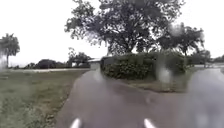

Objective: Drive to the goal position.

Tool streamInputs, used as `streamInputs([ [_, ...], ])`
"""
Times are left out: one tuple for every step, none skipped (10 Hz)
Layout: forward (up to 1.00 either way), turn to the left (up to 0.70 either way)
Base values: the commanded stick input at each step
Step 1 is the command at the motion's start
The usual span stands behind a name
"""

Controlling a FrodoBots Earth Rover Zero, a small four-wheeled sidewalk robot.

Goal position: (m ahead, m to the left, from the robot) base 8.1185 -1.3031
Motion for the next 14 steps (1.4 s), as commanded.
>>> streamInputs([
  [0.85, 0.00],
  [0.85, 0.00],
  [0.85, 0.21],
  [0.85, 0.34],
  [0.85, 0.26],
  [0.85, 0.12],
  [0.85, 0.00],
  [0.85, 0.00],
  [0.85, 0.00],
  [0.85, 0.00],
  [0.85, 0.00],
  [0.85, 0.00],
  [0.85, 0.00],
  [0.85, 0.13],
])
